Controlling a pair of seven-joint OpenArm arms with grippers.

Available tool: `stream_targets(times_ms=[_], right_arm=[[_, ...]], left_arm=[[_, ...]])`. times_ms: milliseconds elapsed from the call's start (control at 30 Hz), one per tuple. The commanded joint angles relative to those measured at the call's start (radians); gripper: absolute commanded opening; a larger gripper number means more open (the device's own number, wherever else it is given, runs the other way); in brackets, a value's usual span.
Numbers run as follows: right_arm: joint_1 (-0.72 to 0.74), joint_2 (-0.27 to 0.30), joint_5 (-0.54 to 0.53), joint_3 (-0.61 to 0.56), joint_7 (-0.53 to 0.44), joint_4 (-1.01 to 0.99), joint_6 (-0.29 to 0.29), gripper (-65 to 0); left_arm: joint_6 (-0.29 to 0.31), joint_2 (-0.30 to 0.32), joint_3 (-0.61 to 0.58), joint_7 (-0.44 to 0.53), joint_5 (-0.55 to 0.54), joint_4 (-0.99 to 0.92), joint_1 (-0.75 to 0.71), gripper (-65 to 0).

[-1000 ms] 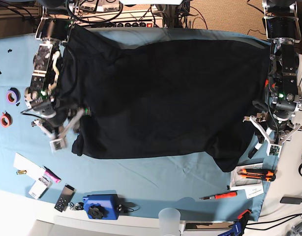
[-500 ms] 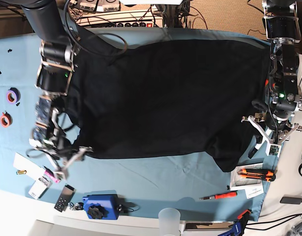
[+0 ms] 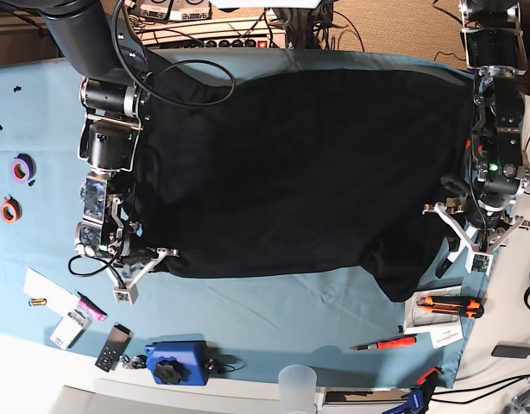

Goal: Layout the t-shirt on the table in an organized manner, then fold the t-shirt properly
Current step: 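Drag the grasped shirt edge with the right gripper away from the left gripper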

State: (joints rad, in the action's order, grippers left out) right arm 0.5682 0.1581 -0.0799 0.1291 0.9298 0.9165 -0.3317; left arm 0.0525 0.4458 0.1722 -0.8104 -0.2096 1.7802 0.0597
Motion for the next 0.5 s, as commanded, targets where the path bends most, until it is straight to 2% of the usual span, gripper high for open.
stream_targets(times_ms=[0,100,267,367,467], right_arm=[[0.025,0.005,-0.001,0.001,0.038,0.012,-0.003,-65.0],[0.025,0.006,-0.001,0.001,0.036,0.014,-0.020,-65.0],[-0.024,0.006,-0.019,0.001,0.033,0.179,-0.123,-65.0],[-0.089,0.006,-0.100,0.001,0.125,0.366,-0.188,-65.0],[-0.176,0.006,-0.137,0.001,0.179,0.544,-0.207,-65.0]], left_arm=[[-0.004,0.014,0.007,0.026,0.004,0.017,0.018,-38.5],[-0.004,0.014,0.007,0.026,0.004,0.017,0.018,-38.5],[-0.004,0.014,0.007,0.026,0.004,0.017,0.018,-38.5],[-0.004,0.014,0.007,0.026,0.004,0.017,0.018,-38.5],[-0.004,0.014,0.007,0.026,0.004,0.017,0.018,-38.5]])
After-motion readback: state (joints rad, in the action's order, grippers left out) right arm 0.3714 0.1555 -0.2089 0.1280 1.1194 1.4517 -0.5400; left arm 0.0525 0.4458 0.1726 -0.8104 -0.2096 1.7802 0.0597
